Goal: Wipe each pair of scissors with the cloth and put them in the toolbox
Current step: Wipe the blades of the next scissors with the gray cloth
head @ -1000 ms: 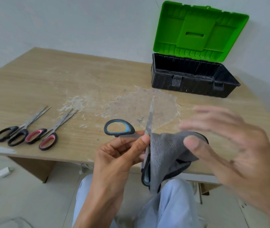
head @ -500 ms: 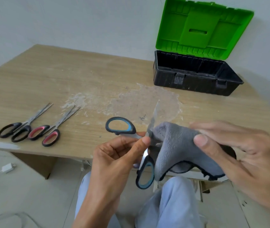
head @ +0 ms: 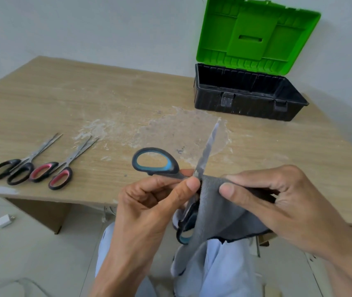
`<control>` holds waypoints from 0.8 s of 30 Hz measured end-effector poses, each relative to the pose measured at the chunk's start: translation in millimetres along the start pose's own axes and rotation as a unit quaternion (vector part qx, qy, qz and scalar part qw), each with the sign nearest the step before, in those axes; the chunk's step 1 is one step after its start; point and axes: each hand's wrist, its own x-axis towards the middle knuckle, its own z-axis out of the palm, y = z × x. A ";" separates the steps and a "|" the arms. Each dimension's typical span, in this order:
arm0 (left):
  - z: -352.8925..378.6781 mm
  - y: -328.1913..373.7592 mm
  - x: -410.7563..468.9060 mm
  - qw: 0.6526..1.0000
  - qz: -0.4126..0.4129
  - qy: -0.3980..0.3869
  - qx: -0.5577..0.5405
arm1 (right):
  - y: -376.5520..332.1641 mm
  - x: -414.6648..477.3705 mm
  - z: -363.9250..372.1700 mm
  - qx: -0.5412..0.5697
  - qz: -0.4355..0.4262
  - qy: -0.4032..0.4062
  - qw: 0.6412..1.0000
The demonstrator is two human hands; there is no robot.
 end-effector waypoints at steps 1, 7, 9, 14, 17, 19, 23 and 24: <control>-1.1 0.8 -0.2 1.000 -0.002 0.000 0.002 | 1.0 -1.3 -1.0 0.014 0.001 0.004 1.000; -1.1 2.1 1.5 1.000 -0.004 -0.002 -0.007 | -6.5 -0.5 -3.1 0.042 0.005 0.080 0.996; 1.7 1.6 2.2 1.000 -0.004 -0.015 -0.012 | -4.7 0.1 2.1 0.039 0.029 0.000 0.999; 1.7 -1.0 0.1 0.999 -0.034 -0.012 -0.025 | 3.1 1.3 9.2 0.023 0.032 -0.028 0.999; 1.3 -3.4 -1.7 0.998 -0.062 -0.019 -0.006 | 4.2 -0.7 8.2 0.011 0.035 -0.028 0.999; 1.1 -3.5 -1.3 0.997 -0.066 -0.028 0.009 | 5.2 -2.0 6.2 0.008 0.045 -0.031 0.998; 3.9 -2.0 -1.1 0.997 -0.055 -0.035 0.028 | 2.3 -2.4 5.7 0.009 0.067 -0.020 0.997; 4.8 -1.2 -1.6 0.998 -0.053 -0.035 0.029 | -0.2 -2.0 7.1 0.021 0.071 -0.020 0.997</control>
